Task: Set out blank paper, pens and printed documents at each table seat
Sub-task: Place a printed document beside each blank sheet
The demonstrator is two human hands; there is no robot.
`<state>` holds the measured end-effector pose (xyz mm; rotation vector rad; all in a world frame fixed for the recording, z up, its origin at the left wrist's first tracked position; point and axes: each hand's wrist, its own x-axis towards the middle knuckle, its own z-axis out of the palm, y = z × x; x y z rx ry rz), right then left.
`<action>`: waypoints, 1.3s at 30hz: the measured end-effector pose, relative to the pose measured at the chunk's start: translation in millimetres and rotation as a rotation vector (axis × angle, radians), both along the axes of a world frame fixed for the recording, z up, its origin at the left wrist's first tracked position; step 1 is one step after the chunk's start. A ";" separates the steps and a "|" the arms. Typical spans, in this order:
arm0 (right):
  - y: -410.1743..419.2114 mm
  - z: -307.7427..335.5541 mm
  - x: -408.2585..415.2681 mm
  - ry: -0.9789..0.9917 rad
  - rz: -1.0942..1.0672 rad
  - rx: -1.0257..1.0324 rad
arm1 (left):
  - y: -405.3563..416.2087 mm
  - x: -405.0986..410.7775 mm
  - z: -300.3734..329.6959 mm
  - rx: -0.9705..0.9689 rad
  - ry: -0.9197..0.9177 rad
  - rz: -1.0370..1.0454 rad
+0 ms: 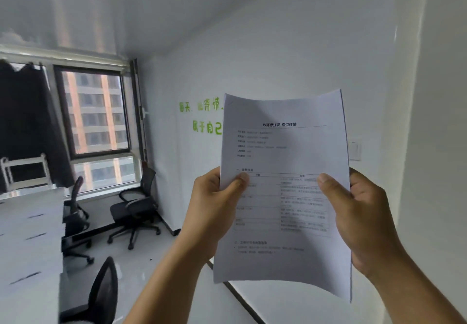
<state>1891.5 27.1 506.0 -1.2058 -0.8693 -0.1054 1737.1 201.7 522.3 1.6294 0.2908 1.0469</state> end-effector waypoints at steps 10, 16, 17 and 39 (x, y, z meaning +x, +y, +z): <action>131.1 -21.8 97.3 0.046 0.225 -0.027 | 78.0 53.8 -22.5 -0.060 0.029 0.287; 262.6 -38.3 116.1 0.047 0.378 -0.034 | 175.1 54.8 -43.5 -0.050 0.018 0.460; 276.8 -39.3 120.6 0.045 0.391 -0.037 | 187.1 55.3 -44.0 -0.051 0.013 0.464; 690.9 -24.1 210.1 0.018 0.726 0.019 | 540.2 130.3 -30.2 -0.030 0.001 0.753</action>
